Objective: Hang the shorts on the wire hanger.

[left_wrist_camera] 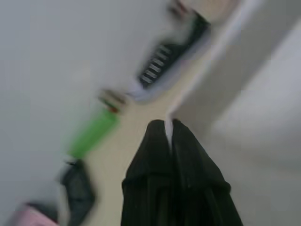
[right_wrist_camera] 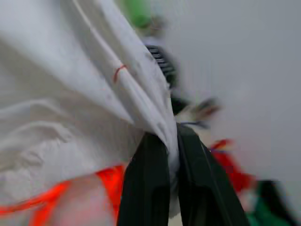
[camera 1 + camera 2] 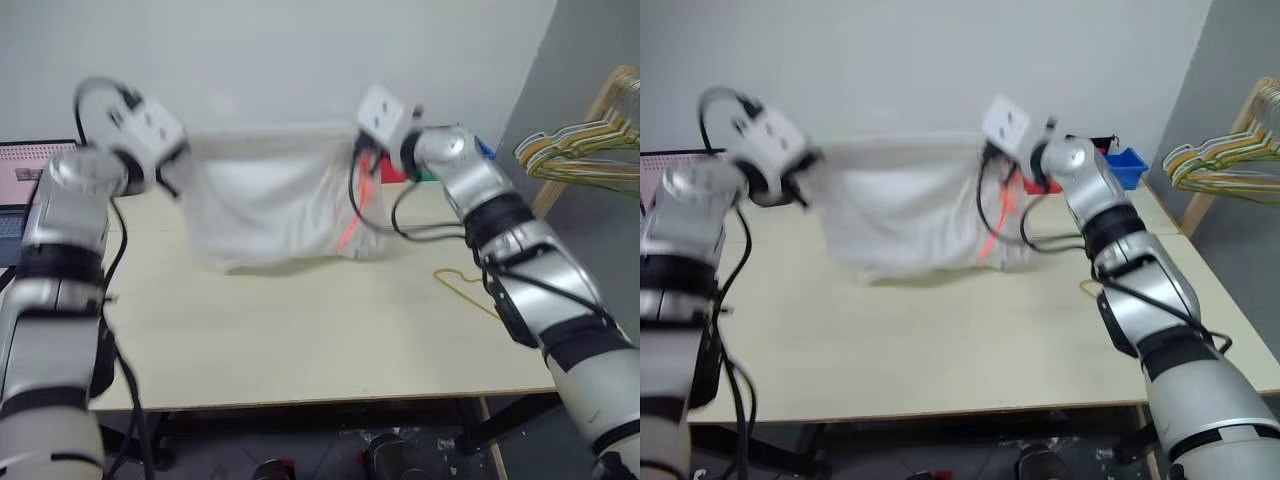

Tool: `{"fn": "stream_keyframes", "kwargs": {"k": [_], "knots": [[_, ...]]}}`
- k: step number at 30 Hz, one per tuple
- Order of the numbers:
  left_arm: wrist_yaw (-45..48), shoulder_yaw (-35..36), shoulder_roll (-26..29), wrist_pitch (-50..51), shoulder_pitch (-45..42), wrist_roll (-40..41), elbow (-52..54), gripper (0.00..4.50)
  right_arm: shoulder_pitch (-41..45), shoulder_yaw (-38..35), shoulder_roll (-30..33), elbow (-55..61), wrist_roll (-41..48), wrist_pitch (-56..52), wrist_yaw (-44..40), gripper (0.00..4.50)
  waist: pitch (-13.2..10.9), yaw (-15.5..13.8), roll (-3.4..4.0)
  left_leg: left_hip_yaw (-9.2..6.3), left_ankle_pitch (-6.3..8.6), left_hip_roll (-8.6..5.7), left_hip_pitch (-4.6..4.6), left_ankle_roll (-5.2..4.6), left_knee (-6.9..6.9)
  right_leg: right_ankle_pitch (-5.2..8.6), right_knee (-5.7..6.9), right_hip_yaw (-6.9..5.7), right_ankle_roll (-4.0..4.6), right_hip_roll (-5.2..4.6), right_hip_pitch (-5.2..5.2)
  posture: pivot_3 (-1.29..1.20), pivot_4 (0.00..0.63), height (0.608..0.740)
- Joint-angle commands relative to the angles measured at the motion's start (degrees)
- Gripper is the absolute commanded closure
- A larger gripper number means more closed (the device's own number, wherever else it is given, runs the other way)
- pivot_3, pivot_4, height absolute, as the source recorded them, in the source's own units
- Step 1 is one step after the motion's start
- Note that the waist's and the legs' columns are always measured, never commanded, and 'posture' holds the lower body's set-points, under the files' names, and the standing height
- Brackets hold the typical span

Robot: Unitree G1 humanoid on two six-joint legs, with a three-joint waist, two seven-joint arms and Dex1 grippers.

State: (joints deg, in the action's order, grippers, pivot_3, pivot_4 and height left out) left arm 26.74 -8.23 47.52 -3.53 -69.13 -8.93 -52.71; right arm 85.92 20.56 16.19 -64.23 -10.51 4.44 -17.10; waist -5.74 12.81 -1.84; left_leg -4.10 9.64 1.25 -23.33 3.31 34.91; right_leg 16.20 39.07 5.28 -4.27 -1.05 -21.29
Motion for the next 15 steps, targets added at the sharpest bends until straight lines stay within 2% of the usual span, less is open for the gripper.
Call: {"fn": "stream_keyframes", "kwargs": {"k": [1,2,4,5,7,10,12,15], "knots": [[-24.96,2.61,4.52,-11.48,-12.17,-6.97,-9.07,4.45,7.26,-3.84,3.24,-6.73,-4.88,9.83,25.98,4.26,0.06,-0.19,0.02,-0.04,-0.06,-0.04,-0.57,0.02,-0.01,-0.05,0.02,0.07,-0.01,-0.01,-0.44,-0.13,0.0,0.74],[-27.74,2.46,5.41,-14.44,-13.03,-8.0,-9.11,4.45,7.64,-3.52,3.2,-6.77,-5.76,12.94,27.82,4.26,0.18,-0.11,0.14,-0.09,-0.14,-0.14,-1.09,0.12,-0.08,-0.23,0.06,0.2,0.26,-0.03,-1.05,-0.12,0.0,0.74],[-28.99,2.24,7.16,-18.54,-12.16,-9.1,-8.07,4.45,6.25,-2.72,2.82,-6.5,-7.2,17.88,27.64,4.26,0.73,0.07,0.71,-0.03,0.01,-0.3,-1.17,0.34,-0.44,-0.25,0.09,0.27,0.34,-0.31,-1.43,-0.1,0.0,0.74],[-26.43,2.16,7.71,-19.04,-10.56,-8.79,-7.39,4.45,4.69,-2.36,2.41,-6.34,-7.51,19.26,25.26,4.26,0.86,0.16,0.83,0.07,0.12,-0.48,-1.13,0.5,-0.66,-0.08,0.03,0.36,0.19,-0.43,-1.48,-0.1,0.0,0.74],[-14.72,3.24,8.08,-15.98,-3.33,-4.6,-4.19,4.45,-0.86,-2.61,1.02,-5.18,-5.45,21.05,14.7,4.26,1.11,0.35,0.92,0.32,0.15,-0.62,-1.1,0.54,-1.04,0.19,0.01,0.4,0.1,-0.65,-1.63,-0.09,0.006,0.74],[5.58,6.18,10.16,-1.85,17.4,6.24,13.22,4.45,-12.01,-1.32,0.12,0.1,-2.71,18.69,-3.94,4.26,1.41,0.91,1.09,0.42,0.16,-0.6,-1.01,0.51,-1.19,0.29,-0.06,0.29,0.05,-0.64,-1.45,-0.08,0.023,0.74],[16.04,9.06,14.07,9.43,37.53,14.43,33.12,4.45,-21.88,0.13,1.08,9.3,-0.34,14.58,-16.31,4.26,1.24,1.55,1.07,0.38,0.17,-0.56,-1.02,0.48,-0.98,0.33,0.06,0.26,0.11,-0.61,-1.35,-0.07,0.036,0.74],[25.08,15.02,18.32,22.46,60.6,22.4,54.95,4.45,-33.02,1.84,2.67,23.01,1.45,6.65,-27.07,4.26,1.21,2.16,0.94,-0.03,0.15,-0.53,-1.45,0.46,-0.77,0.3,0.26,0.32,0.19,-0.5,-1.71,-0.06,0.042,0.74]]}}
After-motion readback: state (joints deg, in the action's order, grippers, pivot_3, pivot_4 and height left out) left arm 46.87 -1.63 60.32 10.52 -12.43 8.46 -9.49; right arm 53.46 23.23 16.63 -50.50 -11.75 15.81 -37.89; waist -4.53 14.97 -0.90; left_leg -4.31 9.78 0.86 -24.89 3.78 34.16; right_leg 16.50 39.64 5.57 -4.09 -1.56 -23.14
